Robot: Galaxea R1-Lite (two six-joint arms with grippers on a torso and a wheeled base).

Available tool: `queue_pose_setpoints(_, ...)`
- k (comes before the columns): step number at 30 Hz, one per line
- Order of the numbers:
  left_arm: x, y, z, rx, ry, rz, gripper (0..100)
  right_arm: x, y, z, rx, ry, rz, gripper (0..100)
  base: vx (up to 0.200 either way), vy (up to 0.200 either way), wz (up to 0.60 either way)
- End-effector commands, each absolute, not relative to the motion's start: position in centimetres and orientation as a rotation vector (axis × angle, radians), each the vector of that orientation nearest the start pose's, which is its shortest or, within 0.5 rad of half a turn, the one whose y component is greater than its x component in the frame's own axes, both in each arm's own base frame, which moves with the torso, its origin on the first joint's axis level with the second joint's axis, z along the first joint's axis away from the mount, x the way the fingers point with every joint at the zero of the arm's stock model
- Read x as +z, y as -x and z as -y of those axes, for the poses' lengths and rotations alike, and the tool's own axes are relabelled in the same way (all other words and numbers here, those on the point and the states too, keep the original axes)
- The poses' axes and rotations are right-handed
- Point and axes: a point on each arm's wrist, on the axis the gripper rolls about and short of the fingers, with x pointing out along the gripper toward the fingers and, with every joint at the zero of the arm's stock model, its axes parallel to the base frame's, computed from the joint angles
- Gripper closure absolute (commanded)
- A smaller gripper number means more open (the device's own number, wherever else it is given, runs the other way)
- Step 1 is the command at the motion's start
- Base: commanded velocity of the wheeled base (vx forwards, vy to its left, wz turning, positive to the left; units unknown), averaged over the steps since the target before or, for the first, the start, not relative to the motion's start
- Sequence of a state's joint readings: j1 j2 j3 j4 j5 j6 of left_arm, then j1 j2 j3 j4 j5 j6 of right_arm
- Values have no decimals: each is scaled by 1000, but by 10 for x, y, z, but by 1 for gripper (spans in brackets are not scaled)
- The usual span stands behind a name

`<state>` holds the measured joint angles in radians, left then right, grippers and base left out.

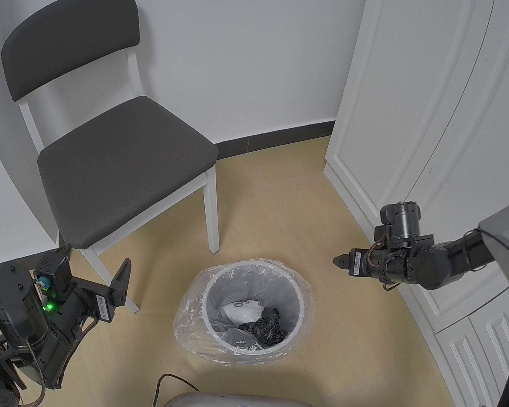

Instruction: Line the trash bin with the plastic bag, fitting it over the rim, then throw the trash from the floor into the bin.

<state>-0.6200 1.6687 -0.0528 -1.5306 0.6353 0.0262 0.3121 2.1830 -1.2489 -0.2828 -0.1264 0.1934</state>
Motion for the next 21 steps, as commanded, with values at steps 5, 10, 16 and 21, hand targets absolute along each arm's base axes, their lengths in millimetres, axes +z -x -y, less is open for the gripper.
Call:
queue_pose_setpoints(5,103,-158,98,-3,-112,-117,0,171,-294,-105,175,-79,-416,0,0,0,0)
queue_pose_setpoints(10,105,-155,101,-70,-93,-107,0,175,-249,-73,124,-108,-386,0,0,0,0)
queue_pose_setpoints(16,118,-148,97,-86,-57,-48,0,181,-210,-48,83,-147,-345,0,0,0,0)
queue_pose_setpoints(21,118,-147,98,-127,-17,-55,0,176,-204,-50,146,-212,-364,0,-120,0,0)
